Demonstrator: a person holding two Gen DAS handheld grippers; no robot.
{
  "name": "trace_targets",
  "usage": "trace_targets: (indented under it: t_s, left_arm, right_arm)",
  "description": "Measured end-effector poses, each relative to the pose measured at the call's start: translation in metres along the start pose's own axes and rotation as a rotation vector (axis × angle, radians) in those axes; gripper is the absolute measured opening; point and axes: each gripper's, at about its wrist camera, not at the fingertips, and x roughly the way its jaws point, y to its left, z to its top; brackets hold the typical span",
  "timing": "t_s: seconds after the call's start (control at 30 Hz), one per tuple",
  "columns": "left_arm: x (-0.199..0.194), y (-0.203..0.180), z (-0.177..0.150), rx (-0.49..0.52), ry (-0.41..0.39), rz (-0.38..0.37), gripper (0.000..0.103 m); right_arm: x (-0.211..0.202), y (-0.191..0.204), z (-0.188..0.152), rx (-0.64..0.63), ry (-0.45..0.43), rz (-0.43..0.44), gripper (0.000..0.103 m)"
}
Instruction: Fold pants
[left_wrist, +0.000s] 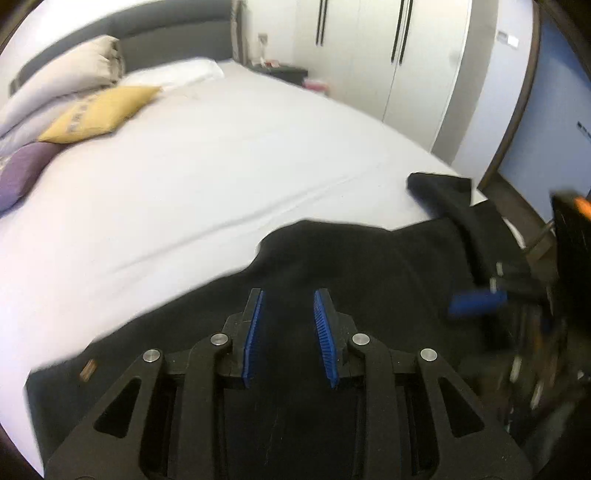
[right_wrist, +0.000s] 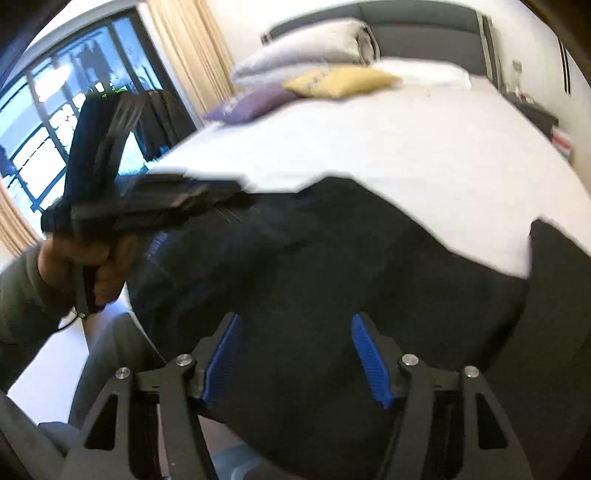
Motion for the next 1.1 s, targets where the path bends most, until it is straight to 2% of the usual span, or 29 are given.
trace_targets:
  t_s: [0.07,0.17,0.2,0.27,0.33,0.43,0.5,0.57,0.7,0.73,0.87,0.93,1.1]
  left_arm:
    - [0.039,-0.003,0.016,-0.006,0.076,0.001,0.027]
    - [0.097,-0.004,0.029,-0.031,0.201,0.065,0.028]
    - [0.107,-0.005,0.032,-0.037,0.209,0.090,0.030]
    - [0.110,-0.008,0.040,-0.057,0.185,0.118,0.035]
    - [0.103,-0.011,0.043,-0.082,0.164,0.110,0.041]
    - [0.074,-0.018,0.040,-0.125,0.092,0.086,0.047]
    - [0.053,-0.025,0.032,-0.145,0.041,0.082,0.062]
    - [0.038,-0.028,0.023,-0.165,0.014,0.085,0.067]
    - [0.025,-0.029,0.002,-0.232,0.006,0.091,0.067]
    - [0.023,-0.027,-0.007,-0.239,0.010,0.092,0.067]
    - [0.026,-0.024,-0.026,-0.254,0.034,0.075,0.067]
    - [0.026,-0.022,-0.028,-0.267,0.030,0.066,0.067]
    - [0.030,-0.021,-0.038,-0.267,0.029,0.058,0.067]
  right_arm:
    - [0.012,-0.014,-0.012,0.069,0.069,-0.032,0.064]
    - [-0.007,-0.024,-0.025,0.098,0.045,-0.060,0.064]
    - [-0.019,-0.027,-0.027,0.099,0.036,-0.090,0.064]
    - [-0.045,-0.040,-0.027,0.145,-0.015,-0.107,0.064]
    - [-0.069,-0.059,-0.020,0.200,-0.066,-0.161,0.065]
    - [-0.098,-0.098,0.005,0.295,-0.124,-0.281,0.075]
    - [-0.104,-0.120,0.025,0.349,-0.126,-0.363,0.076]
    - [-0.097,-0.134,0.048,0.360,-0.079,-0.430,0.076]
    - [-0.061,-0.138,0.087,0.326,0.013,-0.524,0.076]
    - [-0.064,-0.137,0.078,0.308,0.027,-0.546,0.076]
    - [-0.019,-0.128,0.091,0.268,0.140,-0.622,0.076]
    - [0.001,-0.129,0.094,0.235,0.192,-0.699,0.076]
    - [0.026,-0.146,0.086,0.265,0.292,-0.790,0.076]
